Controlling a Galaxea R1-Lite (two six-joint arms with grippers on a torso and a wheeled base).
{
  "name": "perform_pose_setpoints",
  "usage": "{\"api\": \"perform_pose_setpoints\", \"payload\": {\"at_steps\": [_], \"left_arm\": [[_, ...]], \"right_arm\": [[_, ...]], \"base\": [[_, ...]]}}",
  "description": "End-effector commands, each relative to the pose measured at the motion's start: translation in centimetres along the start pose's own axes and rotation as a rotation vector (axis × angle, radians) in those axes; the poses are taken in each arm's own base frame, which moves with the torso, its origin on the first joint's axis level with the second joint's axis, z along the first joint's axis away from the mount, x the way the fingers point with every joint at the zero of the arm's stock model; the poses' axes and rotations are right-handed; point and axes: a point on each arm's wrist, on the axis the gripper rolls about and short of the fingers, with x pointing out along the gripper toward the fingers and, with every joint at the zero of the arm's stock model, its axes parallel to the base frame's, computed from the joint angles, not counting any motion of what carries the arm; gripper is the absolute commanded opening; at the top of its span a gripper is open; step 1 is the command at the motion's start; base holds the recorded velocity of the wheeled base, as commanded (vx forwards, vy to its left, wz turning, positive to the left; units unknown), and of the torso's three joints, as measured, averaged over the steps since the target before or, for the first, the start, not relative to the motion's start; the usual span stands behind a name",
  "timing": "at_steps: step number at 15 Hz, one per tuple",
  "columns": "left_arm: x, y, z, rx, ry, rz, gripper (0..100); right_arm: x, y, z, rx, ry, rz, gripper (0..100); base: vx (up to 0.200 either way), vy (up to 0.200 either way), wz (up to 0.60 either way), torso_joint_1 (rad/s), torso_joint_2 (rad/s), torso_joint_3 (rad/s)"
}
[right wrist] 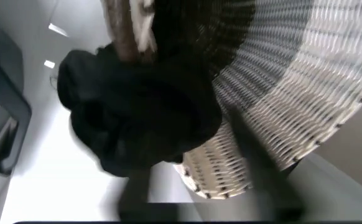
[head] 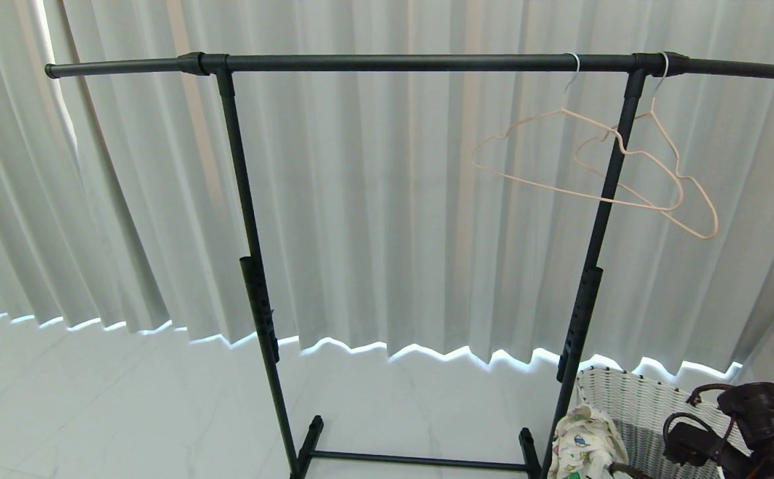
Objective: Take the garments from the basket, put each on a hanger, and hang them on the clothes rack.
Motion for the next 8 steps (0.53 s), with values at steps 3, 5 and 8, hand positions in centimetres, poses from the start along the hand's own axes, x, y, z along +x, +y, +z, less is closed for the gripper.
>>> {"api": "perform_pose_setpoints", "payload": {"at_steps": [3, 5, 8], "left_arm": [[0.0, 0.0, 0.0, 0.0, 0.002, 0.0, 100], [0.0, 0.0, 0.0, -0.003, 0.0, 0.0, 100], [0.0, 0.0, 0.0, 0.0, 0.0, 0.0, 100]], "right_arm": [[-0.7, -0.1, -0.1, -0.012, -0.026, -0.016, 0], [-2.6, -0.3, -0.3, -0.002, -0.078, -0.053, 0], [-8.0, -0.4, -0.5, -0.02, -0.179, -0.083, 0]], "base": [[0.0, 0.0, 0.0, 0.0, 0.0, 0.0], [0.0, 0.0, 0.0, 0.0, 0.0, 0.0], [0.0, 0.0, 0.0, 0.0, 0.0, 0.0]]}}
